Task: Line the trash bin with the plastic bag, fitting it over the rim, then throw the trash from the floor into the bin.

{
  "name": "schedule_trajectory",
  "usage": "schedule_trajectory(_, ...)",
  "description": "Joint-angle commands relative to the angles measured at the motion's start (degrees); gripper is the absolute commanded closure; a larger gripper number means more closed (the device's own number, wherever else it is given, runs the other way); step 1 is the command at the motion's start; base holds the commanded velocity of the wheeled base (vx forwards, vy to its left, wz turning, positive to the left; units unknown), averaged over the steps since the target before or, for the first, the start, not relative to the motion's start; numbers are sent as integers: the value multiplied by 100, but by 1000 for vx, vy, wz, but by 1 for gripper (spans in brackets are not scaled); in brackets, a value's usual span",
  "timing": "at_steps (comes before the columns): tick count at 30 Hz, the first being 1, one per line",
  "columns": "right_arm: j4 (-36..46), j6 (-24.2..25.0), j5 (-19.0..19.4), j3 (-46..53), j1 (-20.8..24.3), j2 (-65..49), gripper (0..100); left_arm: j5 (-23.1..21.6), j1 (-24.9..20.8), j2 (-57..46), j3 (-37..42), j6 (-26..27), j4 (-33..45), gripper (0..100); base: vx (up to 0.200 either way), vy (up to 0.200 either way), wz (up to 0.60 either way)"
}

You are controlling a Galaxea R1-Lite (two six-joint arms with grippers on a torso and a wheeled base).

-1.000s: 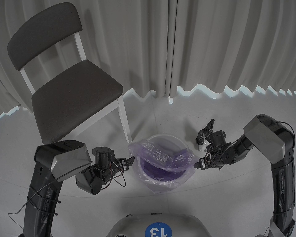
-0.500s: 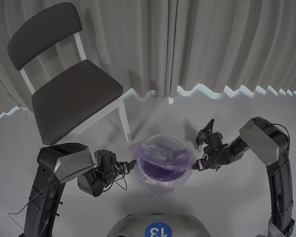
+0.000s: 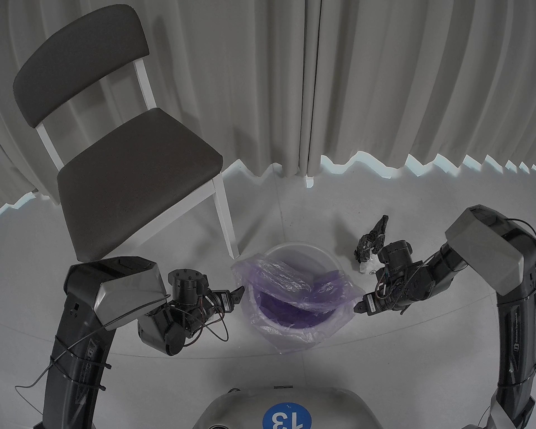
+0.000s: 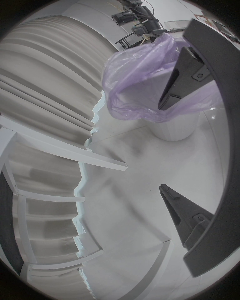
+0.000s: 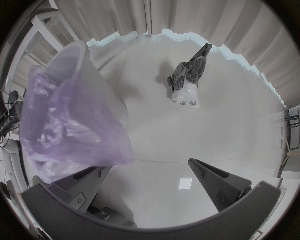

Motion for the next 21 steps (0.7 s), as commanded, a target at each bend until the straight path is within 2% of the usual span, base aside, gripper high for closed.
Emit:
schedule_trajectory(1, -5, 0, -9, 441, 13, -776, 0, -26, -28, -163, 206, 7, -191, 0, 0, 0, 0)
schedule_trajectory(10, 3, 0, -9, 1012, 66, -1646, 0, -52, -28, -356, 346, 16, -261, 0, 0, 0, 0)
schedule_trajectory(21, 197, -53, -88, 942, 558, -2340, 0, -61, 7, -594, 478, 16, -358, 0, 0, 0, 0)
